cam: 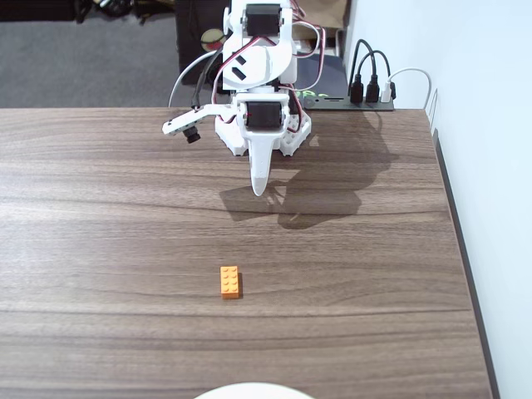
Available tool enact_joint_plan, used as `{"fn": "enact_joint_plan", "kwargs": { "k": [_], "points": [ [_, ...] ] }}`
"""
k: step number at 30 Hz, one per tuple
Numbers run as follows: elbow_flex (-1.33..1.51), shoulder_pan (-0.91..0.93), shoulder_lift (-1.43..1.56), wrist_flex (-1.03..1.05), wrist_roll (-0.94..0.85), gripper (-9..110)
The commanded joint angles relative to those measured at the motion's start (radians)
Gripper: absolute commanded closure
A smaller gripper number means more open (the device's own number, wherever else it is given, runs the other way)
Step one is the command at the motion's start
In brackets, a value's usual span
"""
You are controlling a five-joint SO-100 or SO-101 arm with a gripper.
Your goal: Grasp a lego block and put it on the plate.
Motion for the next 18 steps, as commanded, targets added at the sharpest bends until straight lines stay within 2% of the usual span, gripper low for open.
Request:
{"fn": "enact_joint_plan", "kwargs": {
  "k": [1, 13, 18],
  "points": [
    [-0.020, -0.002, -0.067, -0.058, -0.006, 101],
    [-0.319, 0.084, -0.506, -0.147, -0.048, 101],
    [-0.414, 0.144, -0.627, -0.161, -0.143, 101]
  ]
}}
